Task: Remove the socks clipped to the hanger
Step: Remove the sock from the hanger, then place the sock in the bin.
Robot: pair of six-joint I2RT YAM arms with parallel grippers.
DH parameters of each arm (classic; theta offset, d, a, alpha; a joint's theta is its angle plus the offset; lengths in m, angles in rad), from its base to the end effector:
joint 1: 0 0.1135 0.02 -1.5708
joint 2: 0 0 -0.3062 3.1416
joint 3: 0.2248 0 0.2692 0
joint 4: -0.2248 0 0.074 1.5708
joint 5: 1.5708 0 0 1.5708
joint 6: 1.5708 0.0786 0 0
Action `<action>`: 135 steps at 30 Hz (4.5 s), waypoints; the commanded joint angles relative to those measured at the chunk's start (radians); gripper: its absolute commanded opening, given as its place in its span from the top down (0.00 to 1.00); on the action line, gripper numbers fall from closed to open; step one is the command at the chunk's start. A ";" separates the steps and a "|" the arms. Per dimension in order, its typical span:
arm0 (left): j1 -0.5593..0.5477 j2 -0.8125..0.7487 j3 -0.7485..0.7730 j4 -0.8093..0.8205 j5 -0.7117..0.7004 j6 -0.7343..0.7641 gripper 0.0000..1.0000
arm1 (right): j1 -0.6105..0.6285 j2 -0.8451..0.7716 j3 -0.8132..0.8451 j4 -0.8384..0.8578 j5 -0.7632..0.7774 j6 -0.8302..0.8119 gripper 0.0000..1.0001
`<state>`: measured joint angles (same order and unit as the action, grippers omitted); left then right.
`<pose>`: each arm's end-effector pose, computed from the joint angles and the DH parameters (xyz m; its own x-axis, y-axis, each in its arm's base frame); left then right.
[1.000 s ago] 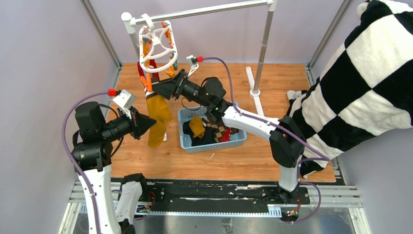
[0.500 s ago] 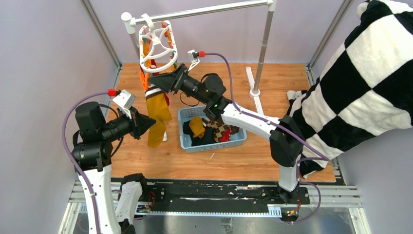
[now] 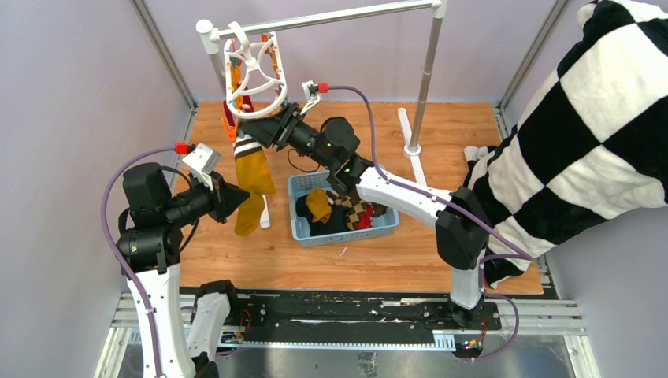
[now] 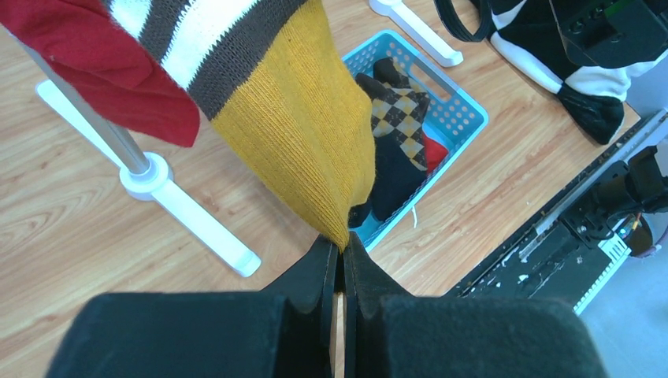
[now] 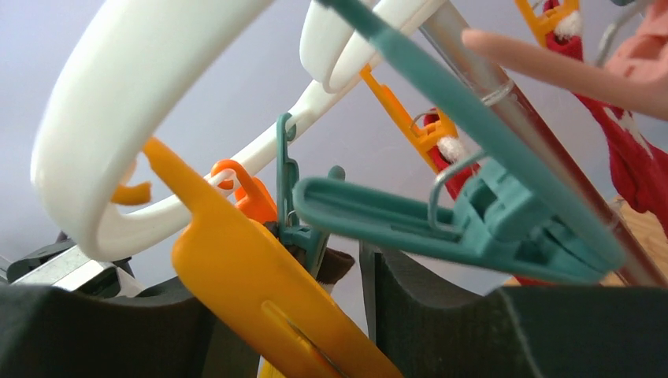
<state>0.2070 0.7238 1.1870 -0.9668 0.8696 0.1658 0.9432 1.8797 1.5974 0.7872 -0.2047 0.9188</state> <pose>0.1178 -0.0366 0.4270 -0.3796 0.0291 -0.9247 0.5931 0.7747 -0.2191 0.2889 0.4254 0.4628 -0.5407 0.5801 -0.6092 -0.7701 -0.0497 0.6360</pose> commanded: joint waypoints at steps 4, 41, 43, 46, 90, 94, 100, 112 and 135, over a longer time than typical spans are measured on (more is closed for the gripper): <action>-0.004 0.004 -0.002 -0.006 0.028 0.005 1.00 | 0.016 0.082 0.116 0.059 -0.073 0.036 0.48; -0.013 0.000 0.008 -0.006 -0.034 0.031 1.00 | 0.059 0.051 0.269 -0.266 0.152 -0.249 0.56; -0.014 0.001 0.009 -0.006 -0.035 0.032 1.00 | 0.061 0.056 0.277 -0.273 0.157 -0.253 0.58; -0.016 0.003 0.005 -0.006 -0.037 0.035 1.00 | 0.062 0.058 0.279 -0.261 0.157 -0.251 0.68; -0.017 0.011 0.016 -0.006 -0.012 0.073 1.00 | 0.054 -0.328 -0.473 -0.001 -0.345 -0.373 0.20; -0.017 0.011 0.024 -0.006 0.001 0.064 1.00 | 0.079 -0.294 -0.422 -0.038 -0.368 -0.424 0.30; -0.017 0.004 0.031 -0.006 0.042 0.056 1.00 | 0.078 -0.257 -0.360 -0.091 -0.373 -0.433 0.59; -0.017 0.049 0.008 -0.007 -0.054 0.045 0.00 | -0.143 -0.395 -0.557 -0.306 -0.314 -0.334 1.00; 0.147 0.156 -0.048 0.010 -0.151 0.029 0.00 | -0.332 -0.559 -0.559 -0.928 0.203 -0.465 0.65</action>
<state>0.2909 0.8391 1.1515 -0.9722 0.6647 0.2104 0.6170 1.3930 0.9649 -0.0944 -0.0311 0.4709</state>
